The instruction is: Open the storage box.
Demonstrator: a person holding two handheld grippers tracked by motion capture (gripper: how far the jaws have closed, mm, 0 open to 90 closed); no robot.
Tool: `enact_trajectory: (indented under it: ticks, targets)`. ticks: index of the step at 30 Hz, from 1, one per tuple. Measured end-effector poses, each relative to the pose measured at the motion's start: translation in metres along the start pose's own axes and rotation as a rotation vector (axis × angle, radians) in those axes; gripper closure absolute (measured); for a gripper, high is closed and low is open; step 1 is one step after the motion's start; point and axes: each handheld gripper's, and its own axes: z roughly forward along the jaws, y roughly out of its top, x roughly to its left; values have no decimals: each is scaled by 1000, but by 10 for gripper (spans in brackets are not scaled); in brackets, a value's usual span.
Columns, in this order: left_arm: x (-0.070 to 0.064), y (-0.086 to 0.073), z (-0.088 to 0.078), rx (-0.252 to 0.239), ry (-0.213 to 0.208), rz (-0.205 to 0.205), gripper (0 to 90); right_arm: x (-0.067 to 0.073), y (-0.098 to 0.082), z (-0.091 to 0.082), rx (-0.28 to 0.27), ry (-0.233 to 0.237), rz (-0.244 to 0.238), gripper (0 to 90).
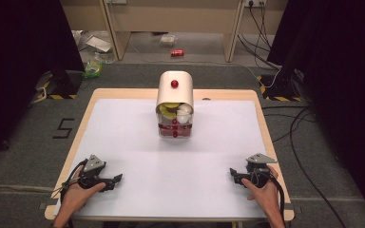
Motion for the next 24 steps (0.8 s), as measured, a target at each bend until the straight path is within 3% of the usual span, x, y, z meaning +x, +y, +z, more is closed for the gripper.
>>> enact_trajectory:
  ticks: [4,8,12,24]
  targets:
    - [0,0,0,0,0,0,137,2,4,-2,-44,4,16,191]
    - [0,0,0,0,0,0,137,10,14,-3,-75,33,-6,165]
    - [0,0,0,0,0,0,137,23,27,-4,-112,76,-53,157]
    - [0,0,0,1,0,0,137,64,72,0,-165,156,-112,176]
